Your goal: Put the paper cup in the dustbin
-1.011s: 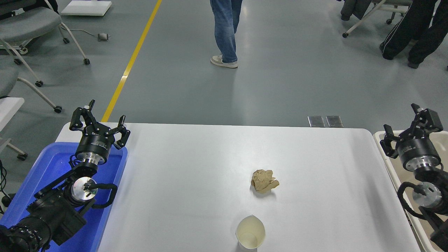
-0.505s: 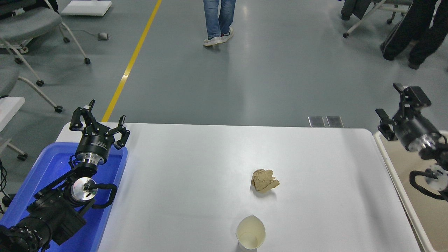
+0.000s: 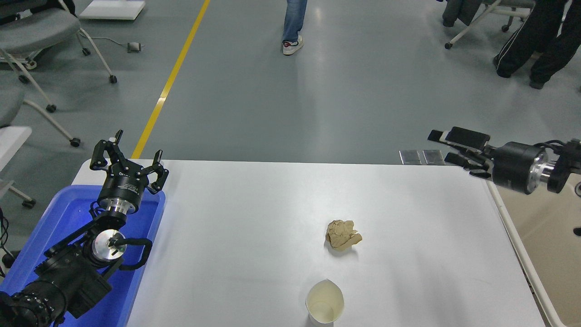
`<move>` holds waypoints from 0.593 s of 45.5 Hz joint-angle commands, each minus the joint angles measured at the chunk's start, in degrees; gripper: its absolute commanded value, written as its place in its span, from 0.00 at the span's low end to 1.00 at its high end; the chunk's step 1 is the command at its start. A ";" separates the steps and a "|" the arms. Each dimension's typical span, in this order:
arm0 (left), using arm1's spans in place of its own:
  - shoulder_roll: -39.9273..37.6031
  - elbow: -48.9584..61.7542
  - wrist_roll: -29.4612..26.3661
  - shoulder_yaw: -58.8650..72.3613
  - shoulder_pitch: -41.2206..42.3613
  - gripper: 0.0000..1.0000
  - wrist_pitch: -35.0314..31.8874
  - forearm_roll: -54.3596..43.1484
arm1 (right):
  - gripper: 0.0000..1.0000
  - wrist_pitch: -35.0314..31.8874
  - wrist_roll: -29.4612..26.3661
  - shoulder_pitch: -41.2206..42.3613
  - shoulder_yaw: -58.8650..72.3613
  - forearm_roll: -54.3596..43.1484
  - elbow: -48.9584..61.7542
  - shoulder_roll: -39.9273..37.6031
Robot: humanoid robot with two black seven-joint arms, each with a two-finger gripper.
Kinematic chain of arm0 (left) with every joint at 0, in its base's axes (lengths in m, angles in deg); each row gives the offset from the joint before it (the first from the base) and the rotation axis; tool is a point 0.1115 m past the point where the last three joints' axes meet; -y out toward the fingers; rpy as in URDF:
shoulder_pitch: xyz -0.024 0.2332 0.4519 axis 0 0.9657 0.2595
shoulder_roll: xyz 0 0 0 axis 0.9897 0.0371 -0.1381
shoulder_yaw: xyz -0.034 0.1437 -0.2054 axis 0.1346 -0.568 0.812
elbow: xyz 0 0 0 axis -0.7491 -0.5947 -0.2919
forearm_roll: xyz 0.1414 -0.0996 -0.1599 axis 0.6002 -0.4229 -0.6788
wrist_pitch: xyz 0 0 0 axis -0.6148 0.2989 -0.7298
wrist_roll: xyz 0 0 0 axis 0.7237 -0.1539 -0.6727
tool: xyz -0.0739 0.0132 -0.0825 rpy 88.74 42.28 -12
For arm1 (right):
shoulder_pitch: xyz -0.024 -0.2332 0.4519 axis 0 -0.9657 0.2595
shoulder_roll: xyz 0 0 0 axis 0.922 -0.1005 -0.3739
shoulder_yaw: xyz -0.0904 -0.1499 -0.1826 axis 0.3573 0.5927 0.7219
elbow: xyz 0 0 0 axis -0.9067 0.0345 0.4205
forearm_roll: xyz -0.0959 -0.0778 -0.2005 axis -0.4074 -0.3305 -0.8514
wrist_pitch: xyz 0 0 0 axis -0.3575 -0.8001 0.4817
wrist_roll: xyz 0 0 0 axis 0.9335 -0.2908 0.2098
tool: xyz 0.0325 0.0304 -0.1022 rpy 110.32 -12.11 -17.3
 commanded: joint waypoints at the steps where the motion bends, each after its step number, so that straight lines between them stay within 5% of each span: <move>1: 0.00 0.00 0.00 0.00 -0.04 1.00 0.00 0.00 | 0.99 -0.07 -0.17 10.24 20.77 -5.68 -5.70 6.24; 27: 0.00 0.00 0.00 0.00 -0.04 1.00 0.00 0.00 | 0.99 0.46 -0.08 17.01 26.41 0.29 -6.94 35.34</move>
